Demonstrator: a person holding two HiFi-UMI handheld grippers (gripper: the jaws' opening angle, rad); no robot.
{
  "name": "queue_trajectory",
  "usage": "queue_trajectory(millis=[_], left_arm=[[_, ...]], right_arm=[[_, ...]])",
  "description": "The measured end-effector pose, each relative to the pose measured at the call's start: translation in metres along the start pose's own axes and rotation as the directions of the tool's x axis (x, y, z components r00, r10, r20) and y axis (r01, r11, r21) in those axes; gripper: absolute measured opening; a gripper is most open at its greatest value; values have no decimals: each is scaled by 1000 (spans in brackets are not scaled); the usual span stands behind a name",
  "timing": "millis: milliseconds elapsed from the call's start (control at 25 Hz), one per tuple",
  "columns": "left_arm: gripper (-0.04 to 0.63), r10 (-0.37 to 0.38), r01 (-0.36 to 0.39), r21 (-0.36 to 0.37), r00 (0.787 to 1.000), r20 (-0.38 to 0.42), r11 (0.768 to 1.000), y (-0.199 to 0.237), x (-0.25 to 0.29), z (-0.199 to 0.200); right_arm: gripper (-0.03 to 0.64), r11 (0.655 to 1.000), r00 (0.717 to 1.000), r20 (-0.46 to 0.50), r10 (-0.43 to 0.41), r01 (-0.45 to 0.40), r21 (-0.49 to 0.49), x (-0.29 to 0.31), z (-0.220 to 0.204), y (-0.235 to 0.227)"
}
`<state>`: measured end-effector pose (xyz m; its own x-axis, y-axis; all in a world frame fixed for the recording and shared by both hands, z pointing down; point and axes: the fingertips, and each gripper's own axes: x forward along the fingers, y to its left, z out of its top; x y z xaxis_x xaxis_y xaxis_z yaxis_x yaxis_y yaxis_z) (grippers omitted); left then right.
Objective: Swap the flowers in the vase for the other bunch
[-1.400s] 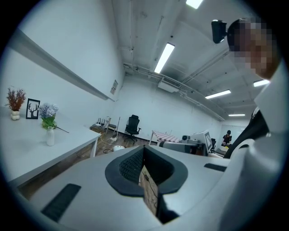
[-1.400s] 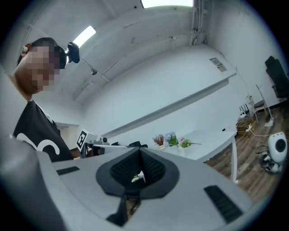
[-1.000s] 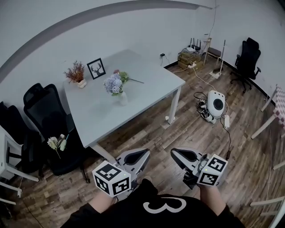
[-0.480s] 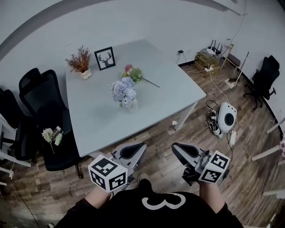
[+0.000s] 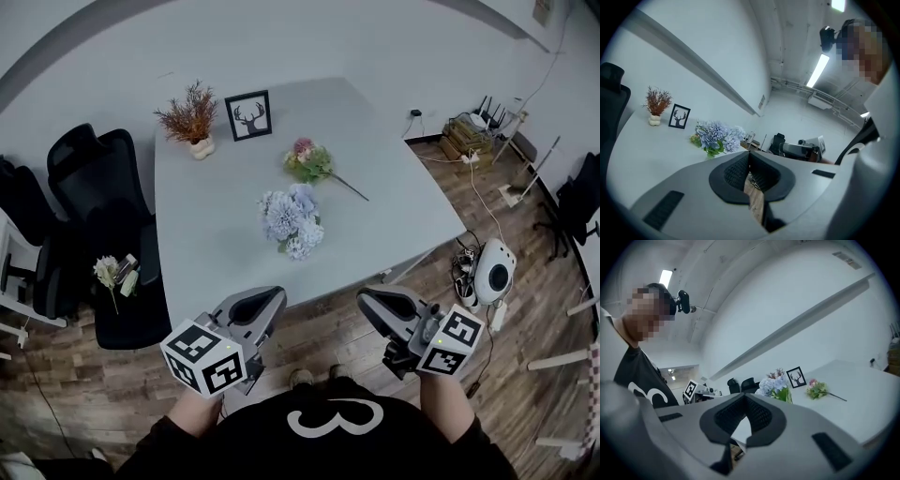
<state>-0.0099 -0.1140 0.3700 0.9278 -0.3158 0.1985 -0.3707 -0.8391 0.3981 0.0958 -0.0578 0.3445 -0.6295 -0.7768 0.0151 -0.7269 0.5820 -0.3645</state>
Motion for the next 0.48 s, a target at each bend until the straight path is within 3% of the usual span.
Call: queue_trajectory(millis=[200, 280, 480], left_arm=[[9, 47, -47, 3, 999, 11, 999, 17, -2, 6], [9, 71, -71, -15, 997, 17, 997, 26, -6, 8], [9, 119, -118, -42, 993, 27, 992, 41, -5, 14]], right_arm=[[10, 996, 997, -11, 79, -79, -30, 27, 1, -9], [18, 996, 997, -18, 74, -75, -51, 37, 0, -16], [171, 990, 998, -43, 51, -56, -127, 50, 6, -38]])
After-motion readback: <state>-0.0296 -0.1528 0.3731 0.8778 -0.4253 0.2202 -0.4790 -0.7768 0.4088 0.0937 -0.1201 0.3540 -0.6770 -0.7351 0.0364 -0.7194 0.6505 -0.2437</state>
